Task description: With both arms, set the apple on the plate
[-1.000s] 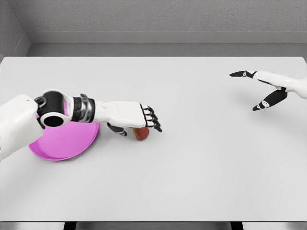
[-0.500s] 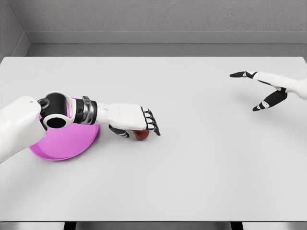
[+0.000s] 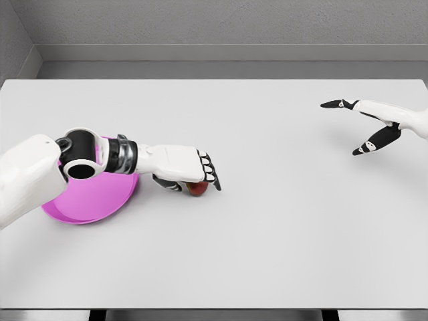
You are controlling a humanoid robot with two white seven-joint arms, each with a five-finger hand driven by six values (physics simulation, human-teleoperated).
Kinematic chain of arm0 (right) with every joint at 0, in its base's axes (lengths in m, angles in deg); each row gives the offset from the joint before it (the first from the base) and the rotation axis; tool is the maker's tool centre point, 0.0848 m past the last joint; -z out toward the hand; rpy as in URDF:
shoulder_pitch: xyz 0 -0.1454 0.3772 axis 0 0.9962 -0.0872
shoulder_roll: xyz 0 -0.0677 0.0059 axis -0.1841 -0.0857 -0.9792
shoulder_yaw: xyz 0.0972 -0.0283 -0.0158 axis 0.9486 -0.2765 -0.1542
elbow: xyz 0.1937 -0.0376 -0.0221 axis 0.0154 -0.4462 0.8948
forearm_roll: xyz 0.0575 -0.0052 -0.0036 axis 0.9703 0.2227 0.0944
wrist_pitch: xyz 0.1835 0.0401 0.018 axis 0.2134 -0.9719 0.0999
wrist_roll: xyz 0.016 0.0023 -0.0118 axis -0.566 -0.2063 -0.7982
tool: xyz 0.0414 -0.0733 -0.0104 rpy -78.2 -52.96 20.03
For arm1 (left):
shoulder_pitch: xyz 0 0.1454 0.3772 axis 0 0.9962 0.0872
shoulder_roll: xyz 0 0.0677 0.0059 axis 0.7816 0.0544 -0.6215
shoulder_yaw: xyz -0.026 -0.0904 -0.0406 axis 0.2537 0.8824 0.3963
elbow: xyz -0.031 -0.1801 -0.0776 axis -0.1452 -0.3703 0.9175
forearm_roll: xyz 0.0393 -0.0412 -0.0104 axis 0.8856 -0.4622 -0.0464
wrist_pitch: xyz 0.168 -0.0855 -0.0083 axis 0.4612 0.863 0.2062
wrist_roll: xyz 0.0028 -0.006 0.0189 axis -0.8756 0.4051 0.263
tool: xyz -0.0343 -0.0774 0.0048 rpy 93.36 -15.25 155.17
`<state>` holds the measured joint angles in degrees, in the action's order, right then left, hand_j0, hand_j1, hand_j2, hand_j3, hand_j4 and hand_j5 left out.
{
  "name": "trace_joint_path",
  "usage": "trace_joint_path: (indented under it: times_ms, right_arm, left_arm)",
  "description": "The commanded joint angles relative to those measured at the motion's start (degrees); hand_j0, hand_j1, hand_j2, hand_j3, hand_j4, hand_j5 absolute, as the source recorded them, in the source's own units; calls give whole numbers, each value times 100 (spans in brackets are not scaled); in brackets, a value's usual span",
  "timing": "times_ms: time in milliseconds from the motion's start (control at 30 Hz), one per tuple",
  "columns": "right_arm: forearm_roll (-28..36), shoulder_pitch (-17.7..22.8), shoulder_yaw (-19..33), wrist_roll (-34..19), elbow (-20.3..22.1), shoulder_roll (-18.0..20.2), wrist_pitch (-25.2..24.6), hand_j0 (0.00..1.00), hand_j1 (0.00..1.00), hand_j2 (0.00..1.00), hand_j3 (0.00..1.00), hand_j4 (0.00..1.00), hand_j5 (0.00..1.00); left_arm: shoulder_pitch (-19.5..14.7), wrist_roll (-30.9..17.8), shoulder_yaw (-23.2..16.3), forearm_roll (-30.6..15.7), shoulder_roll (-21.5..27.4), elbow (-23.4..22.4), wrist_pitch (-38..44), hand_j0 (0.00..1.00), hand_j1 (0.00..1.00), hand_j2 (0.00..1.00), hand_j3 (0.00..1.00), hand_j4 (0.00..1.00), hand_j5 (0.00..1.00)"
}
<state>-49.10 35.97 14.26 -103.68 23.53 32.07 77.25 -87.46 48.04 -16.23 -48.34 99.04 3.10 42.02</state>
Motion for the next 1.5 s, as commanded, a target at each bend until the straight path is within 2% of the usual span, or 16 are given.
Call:
trace_joint_path:
  times_ms: [0, 100, 367, 667, 800, 833, 900, 933, 1000, 1067, 1100, 1167, 1267, 1367, 1467]
  right_arm:
    - [43, 0, 7, 2, 5, 11, -14, 100, 100, 100, 100, 100, 100]
    - [43, 0, 7, 2, 5, 3, -14, 100, 100, 100, 100, 100, 100]
    - [43, 0, 7, 2, 5, 3, -14, 100, 100, 100, 100, 100, 100]
    - [43, 0, 7, 2, 5, 3, -14, 100, 100, 100, 100, 100, 100]
    - [43, 0, 7, 2, 5, 3, -14, 100, 100, 100, 100, 100, 100]
    - [43, 0, 7, 2, 5, 3, -14, 100, 100, 100, 100, 100, 100]
    - [43, 9, 7, 2, -4, 3, -14, 100, 100, 100, 100, 100, 100]
    - [43, 0, 7, 2, -4, 3, -14, 100, 100, 100, 100, 100, 100]
    - [43, 9, 7, 2, -4, 3, -14, 100, 100, 100, 100, 100, 100]
    - [43, 9, 7, 2, -3, 3, -14, 100, 100, 100, 100, 100, 100]
    - [43, 9, 7, 2, 5, 3, -14, 100, 100, 100, 100, 100, 100]
    - [43, 9, 7, 2, 5, 3, -14, 100, 100, 100, 100, 100, 100]
    - [43, 9, 7, 2, 5, 3, -14, 100, 100, 100, 100, 100, 100]
    - [43, 44, 7, 2, 5, 11, -14, 100, 100, 100, 100, 100, 100]
    - [43, 44, 7, 2, 5, 11, -14, 100, 100, 100, 100, 100, 100]
  left_arm:
    - [0, -11, 5, -13, -35, -17, 11, 82, 82, 82, 82, 82, 82]
    - [0, -20, 5, 13, -52, -17, 11, 81, 81, 81, 81, 81, 81]
    - [9, -213, -83, 5, -52, 9, 11, 54, 54, 54, 54, 54, 54]
    - [-17, -213, -83, -22, -44, 79, 11, 46, 46, 46, 46, 46, 46]
    - [-263, -161, -30, -267, 79, 185, 11, 38, 38, 38, 38, 38, 38]
    - [-369, -161, -21, -654, 325, 246, 11, 38, 38, 38, 38, 38, 38]
    - [-580, -161, 128, -1524, 1247, 343, 11, 38, 38, 38, 38, 38, 38]
    - [-589, -152, 259, -1753, 1696, 352, 11, 38, 38, 38, 38, 38, 38]
    - [-545, -152, 348, -1841, 2382, 352, 11, 39, 39, 39, 39, 39, 39]
    - [-431, -196, 374, -1797, 2681, 246, 11, 39, 39, 39, 39, 39, 39]
    - [-290, -213, 374, -1788, 2760, 53, 11, 39, 39, 39, 39, 39, 39]
    - [-246, -222, 357, -1630, 2769, -228, 11, 41, 41, 41, 41, 41, 41]
    - [-246, -222, 357, -1630, 2743, -263, 11, 45, 45, 45, 45, 45, 45]
    - [-246, -204, 348, -1656, 2637, -466, 11, 82, 82, 82, 82, 82, 82]
    - [-237, -196, 348, -1674, 2619, -606, 11, 99, 99, 99, 99, 99, 99]
